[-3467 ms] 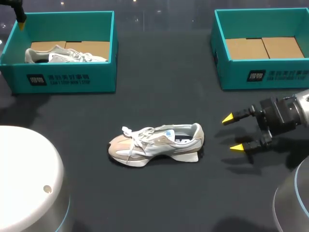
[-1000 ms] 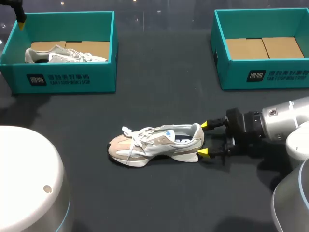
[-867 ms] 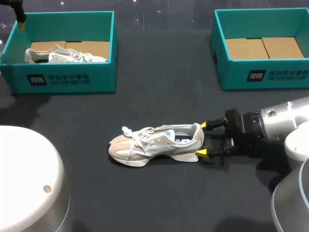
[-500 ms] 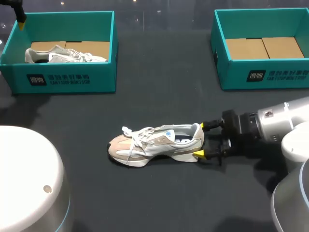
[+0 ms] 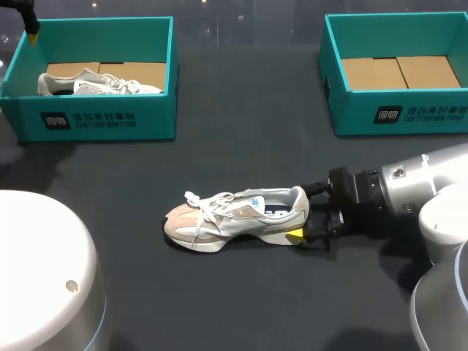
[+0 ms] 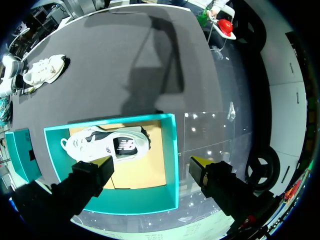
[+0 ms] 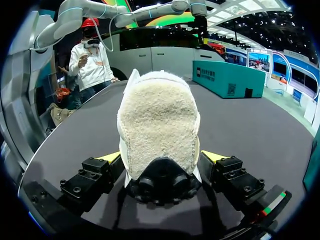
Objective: Take the shoe out of the shoebox, open the shoe tongue, remove and reinsert the insole, then place the shoe into the shoebox
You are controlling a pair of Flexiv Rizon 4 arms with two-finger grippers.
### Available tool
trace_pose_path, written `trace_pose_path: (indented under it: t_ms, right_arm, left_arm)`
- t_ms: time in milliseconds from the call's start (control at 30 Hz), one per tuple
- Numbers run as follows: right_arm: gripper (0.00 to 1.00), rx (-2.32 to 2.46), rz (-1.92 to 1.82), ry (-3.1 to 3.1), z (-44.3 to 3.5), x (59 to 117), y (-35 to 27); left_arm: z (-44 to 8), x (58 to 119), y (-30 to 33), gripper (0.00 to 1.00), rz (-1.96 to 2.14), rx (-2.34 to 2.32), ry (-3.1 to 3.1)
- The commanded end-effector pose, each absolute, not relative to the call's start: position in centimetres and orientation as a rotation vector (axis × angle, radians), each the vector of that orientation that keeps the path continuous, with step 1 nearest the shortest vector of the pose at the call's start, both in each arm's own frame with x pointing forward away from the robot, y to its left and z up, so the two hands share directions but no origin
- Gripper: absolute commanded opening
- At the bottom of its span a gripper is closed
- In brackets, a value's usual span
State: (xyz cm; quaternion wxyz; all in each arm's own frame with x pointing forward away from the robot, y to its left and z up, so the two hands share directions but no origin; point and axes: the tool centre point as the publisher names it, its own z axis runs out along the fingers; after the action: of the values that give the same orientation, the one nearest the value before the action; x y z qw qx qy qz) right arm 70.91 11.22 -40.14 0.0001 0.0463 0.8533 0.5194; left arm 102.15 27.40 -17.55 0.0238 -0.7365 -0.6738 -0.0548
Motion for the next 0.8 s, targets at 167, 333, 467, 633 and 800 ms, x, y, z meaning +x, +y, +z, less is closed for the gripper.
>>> trace_pose_path:
  t_ms: [167, 333, 467, 633, 800]
  right_arm:
    - [1.0, 0.137, 1.636, 2.681, -40.6, 71.0, 12.0]
    - [1.0, 0.114, 1.638, 2.687, -40.5, 71.2, 12.5]
    - [1.0, 0.099, 1.645, 2.691, -40.7, 71.3, 12.8]
    - [1.0, 0.076, 1.653, 2.697, -40.9, 71.3, 13.2]
    - [0.9, 0.063, 1.658, 2.697, -41.0, 71.3, 13.7]
  left_arm:
    - [-17.5, 102.1, 27.4, 1.0, -0.172, -2.281, -2.084]
    - [-17.5, 102.1, 27.4, 1.0, -0.172, -2.281, -2.084]
    - [-17.5, 102.1, 27.4, 1.0, -0.172, -2.281, -2.084]
    - [-17.5, 102.1, 27.4, 1.0, -0.172, -2.281, -2.084]
    - [-17.5, 102.1, 27.4, 1.0, -0.172, -2.281, -2.084]
